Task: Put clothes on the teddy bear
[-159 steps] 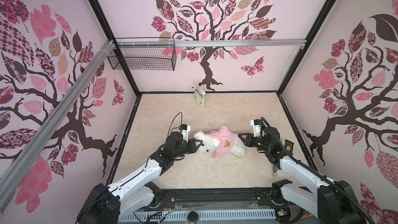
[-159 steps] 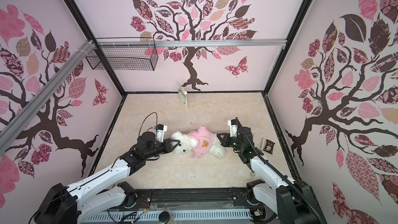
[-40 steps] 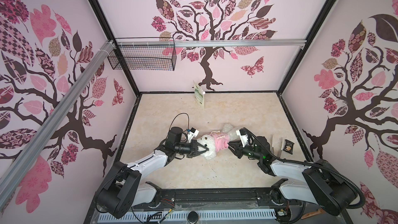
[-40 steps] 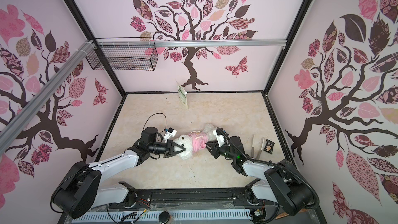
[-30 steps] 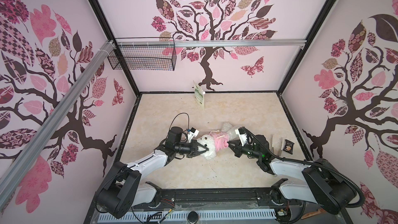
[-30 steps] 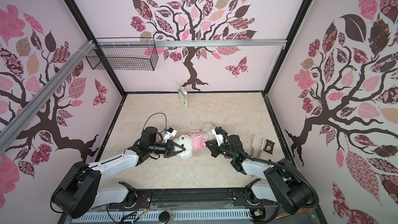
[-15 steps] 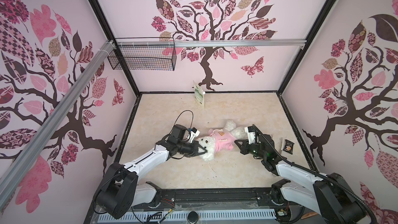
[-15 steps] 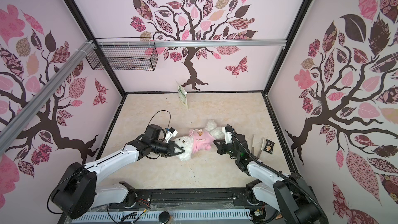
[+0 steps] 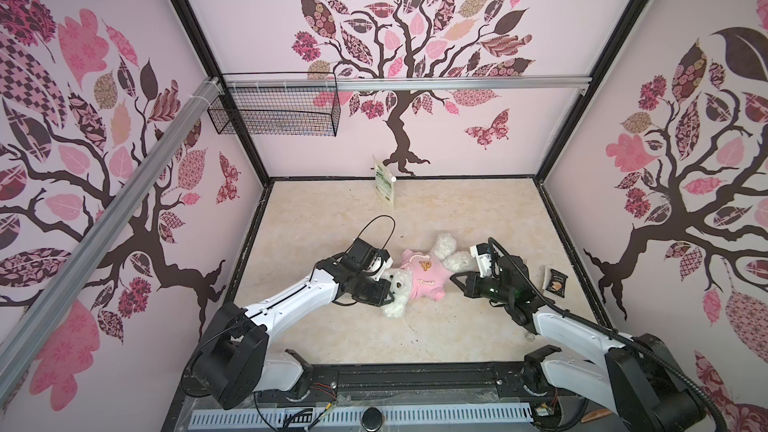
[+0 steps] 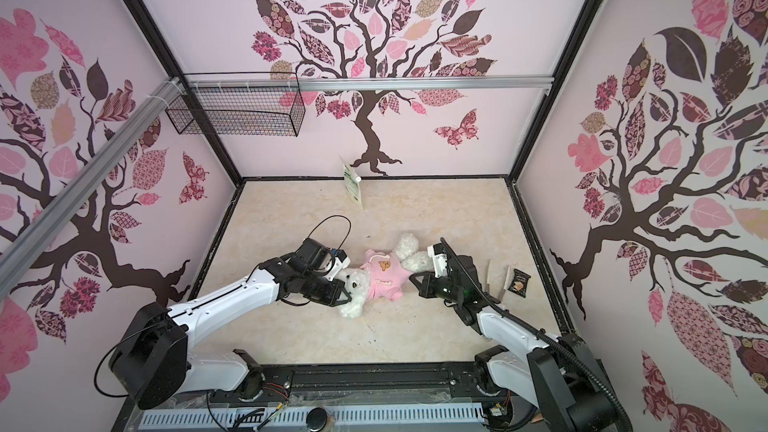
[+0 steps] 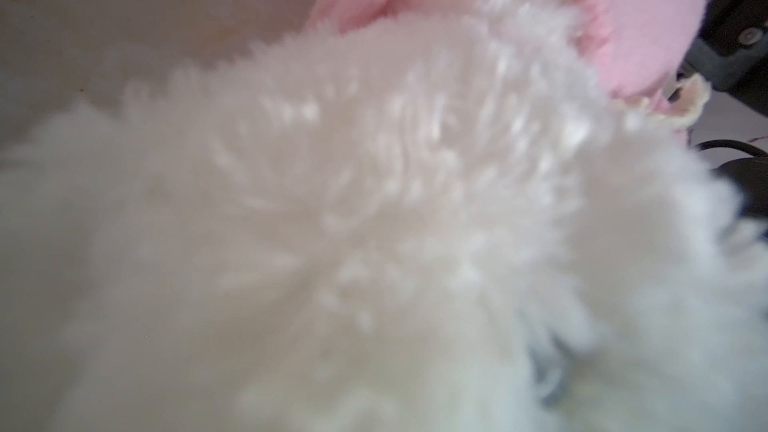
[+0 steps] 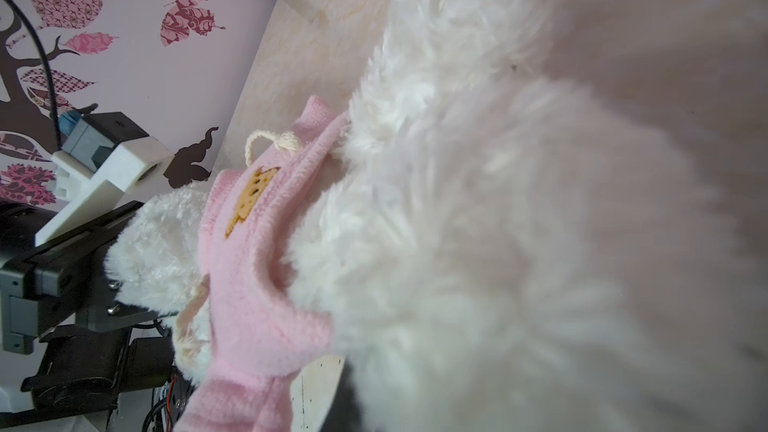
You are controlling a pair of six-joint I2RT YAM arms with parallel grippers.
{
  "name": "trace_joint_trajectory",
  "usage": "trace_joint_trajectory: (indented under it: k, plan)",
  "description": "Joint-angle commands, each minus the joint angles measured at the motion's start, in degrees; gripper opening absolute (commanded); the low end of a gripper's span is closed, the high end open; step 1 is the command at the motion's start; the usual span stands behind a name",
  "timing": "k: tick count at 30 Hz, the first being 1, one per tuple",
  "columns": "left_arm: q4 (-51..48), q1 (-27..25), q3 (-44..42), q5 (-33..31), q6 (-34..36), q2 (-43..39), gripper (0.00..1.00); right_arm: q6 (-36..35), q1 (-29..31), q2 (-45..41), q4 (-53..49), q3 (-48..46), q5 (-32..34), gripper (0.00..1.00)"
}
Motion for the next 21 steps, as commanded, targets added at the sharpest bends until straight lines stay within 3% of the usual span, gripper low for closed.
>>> trace_joint_trajectory:
  k: [1,7,14,21]
  plan:
    - [-8.6,0.0,1.3,-7.2,3.7,-0.1,0.00,1.4,-4.7,0.4,0.3,1.7,2.4,0.00]
    - [-8.4,-0.2,0.9,-7.1,6.5,-2.0,0.00,8.0,-12.3,5.0,6.2,-1.2,0.4,0.00]
    - [-7.6,-0.2,0.6,-5.2,7.0,-2.2,0.00,9.6,-12.5,9.4,10.2,-1.2,-2.2,0.00]
    - [-0.3,-0.2,0.0,3.2,2.5,-2.3,0.00,5.1,-9.0,11.6,9.8,-0.9,-9.1,0.01]
